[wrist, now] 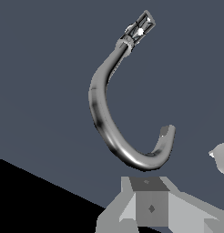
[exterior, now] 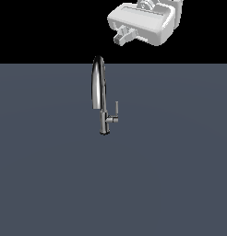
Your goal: Turn on the faucet by rotating a designated handle.
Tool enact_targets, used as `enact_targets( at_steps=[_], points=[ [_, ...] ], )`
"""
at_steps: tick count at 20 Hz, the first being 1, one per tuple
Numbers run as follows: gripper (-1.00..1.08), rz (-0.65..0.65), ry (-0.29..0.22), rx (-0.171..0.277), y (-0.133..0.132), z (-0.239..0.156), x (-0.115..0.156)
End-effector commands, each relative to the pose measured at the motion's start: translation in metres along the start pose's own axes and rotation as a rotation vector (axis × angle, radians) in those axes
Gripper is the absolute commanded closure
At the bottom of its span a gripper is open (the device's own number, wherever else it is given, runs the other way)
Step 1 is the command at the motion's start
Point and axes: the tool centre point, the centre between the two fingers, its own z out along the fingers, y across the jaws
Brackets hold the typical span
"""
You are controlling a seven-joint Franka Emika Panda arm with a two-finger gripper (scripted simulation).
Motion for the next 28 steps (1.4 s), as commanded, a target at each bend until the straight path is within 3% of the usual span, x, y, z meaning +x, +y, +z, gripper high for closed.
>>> enact_targets(
  at_steps=[1, 20, 28],
  points=[
    [1.08, 0.042, -0.044, 0.044, -0.002, 0.003, 0.018],
    [1.08, 0.406, -0.415, 0.420, -0.003, 0.064, 0.165],
    [1.08, 0.514, -0.523, 0.531, 0.000, 0.093, 0.202]
  ],
)
